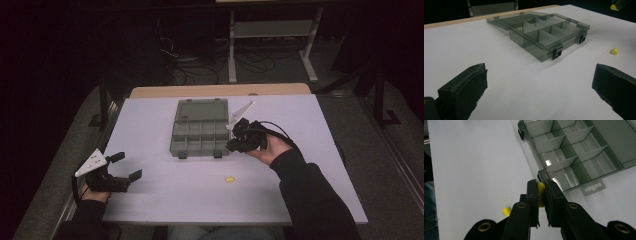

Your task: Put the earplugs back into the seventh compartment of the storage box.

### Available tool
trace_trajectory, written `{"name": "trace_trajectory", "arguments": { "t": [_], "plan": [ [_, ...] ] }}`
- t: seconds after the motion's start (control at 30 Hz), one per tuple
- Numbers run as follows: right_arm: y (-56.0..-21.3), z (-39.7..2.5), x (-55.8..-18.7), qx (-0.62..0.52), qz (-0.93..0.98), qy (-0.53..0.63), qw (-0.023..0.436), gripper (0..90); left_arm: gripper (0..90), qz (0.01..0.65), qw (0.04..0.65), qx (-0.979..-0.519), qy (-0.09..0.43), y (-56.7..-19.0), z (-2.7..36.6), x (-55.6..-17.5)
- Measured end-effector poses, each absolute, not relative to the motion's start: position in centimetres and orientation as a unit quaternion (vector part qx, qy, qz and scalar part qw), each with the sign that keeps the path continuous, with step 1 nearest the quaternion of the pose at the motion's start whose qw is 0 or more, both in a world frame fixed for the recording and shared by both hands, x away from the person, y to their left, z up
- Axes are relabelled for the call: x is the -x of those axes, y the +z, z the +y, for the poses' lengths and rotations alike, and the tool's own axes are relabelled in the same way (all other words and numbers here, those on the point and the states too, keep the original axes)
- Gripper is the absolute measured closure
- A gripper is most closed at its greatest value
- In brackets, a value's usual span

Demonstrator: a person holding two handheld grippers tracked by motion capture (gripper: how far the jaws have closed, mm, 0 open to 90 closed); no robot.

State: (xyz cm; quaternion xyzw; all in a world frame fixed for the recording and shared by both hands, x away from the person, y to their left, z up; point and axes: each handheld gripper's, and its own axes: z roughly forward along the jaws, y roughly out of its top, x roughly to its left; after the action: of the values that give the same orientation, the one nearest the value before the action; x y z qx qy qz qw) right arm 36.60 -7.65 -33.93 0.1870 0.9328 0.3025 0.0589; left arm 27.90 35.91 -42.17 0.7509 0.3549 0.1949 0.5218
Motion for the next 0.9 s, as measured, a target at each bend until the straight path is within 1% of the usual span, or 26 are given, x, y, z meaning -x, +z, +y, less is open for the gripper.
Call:
{"name": "trace_trajectory", "arguments": {
  "t": [0.3, 0.77, 0.9],
  "plan": [
    [-33.1, -5.8, -38.0, -0.176, 0.937, 0.297, 0.058, 80.9, 0.0, 0.355, 0.523, -0.751, 0.194, -42.2, 35.9, -27.9],
    [-33.5, -2.9, -40.5, -0.172, 0.942, 0.284, 0.051, 81.1, 0.0, 0.354, 0.522, -0.752, 0.192, -42.2, 35.9, -27.9],
    [-34.2, -2.1, -41.4, -0.173, 0.943, 0.279, 0.047, 81.1, 0.0, 0.355, 0.522, -0.752, 0.192, -42.2, 36.0, -27.9]
  ]
}}
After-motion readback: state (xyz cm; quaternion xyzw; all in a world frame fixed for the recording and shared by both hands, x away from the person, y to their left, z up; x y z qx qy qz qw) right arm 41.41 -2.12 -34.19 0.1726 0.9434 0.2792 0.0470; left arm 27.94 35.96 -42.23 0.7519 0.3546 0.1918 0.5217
